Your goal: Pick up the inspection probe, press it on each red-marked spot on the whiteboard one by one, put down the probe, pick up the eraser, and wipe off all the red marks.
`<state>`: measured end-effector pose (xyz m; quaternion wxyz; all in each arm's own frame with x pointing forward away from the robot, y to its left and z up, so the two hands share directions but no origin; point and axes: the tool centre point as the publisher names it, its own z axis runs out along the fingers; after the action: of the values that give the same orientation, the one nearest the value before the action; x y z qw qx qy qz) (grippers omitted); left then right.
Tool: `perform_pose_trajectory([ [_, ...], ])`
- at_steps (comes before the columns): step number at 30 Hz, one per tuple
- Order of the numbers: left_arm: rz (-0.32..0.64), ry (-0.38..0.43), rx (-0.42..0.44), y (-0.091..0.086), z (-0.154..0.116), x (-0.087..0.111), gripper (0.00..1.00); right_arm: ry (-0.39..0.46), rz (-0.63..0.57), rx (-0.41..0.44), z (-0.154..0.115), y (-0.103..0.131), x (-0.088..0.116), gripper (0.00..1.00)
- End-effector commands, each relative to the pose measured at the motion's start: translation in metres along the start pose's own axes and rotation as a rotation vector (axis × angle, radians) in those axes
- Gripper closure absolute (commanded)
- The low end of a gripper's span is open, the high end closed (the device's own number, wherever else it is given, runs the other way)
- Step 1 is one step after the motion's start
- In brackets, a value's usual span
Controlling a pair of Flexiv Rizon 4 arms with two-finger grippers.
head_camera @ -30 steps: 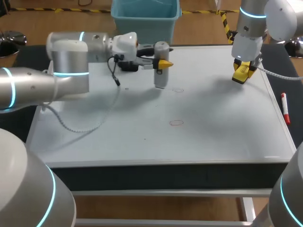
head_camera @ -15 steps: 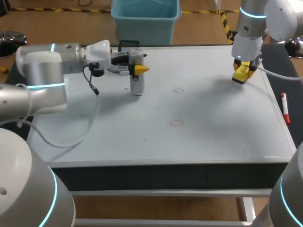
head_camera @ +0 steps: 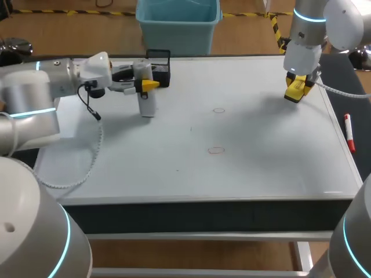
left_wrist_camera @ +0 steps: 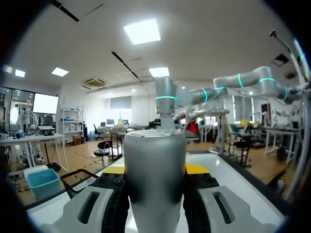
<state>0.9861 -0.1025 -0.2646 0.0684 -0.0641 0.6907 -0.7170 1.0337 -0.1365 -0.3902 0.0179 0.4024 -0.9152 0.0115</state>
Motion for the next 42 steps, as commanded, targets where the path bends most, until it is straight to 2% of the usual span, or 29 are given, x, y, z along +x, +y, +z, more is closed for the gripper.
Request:
perform_pose_trajectory([
  [1,0.012,-0.013,0.003,-0.008,-0.014,-0.003,1.0,0.004,-0.002,0.0,-0.001,-0.001,0.0,1.0],
  [7,0.019,-0.05,-0.003,-0.013,-0.034,-0.014,1.0,0.004,-0.002,0.0,-0.001,-0.001,0.0,1.0],
  [21,0.019,-0.05,-0.003,-0.013,-0.034,-0.014,1.0,0.004,-0.002,0.0,-0.001,-0.001,0.0,1.0],
  [28,0.019,-0.05,-0.003,-0.013,-0.034,-0.014,1.0,-0.005,-0.055,0.014,-0.001,0.049,-0.026,1.0],
  [34,0.019,-0.05,-0.003,-0.013,-0.034,-0.014,1.0,0.039,-0.04,0.043,-0.006,0.091,-0.054,1.0],
  [42,0.019,-0.05,-0.003,-0.013,-0.034,-0.014,1.0,0.052,-0.153,0.072,-0.011,0.153,-0.09,1.0],
])
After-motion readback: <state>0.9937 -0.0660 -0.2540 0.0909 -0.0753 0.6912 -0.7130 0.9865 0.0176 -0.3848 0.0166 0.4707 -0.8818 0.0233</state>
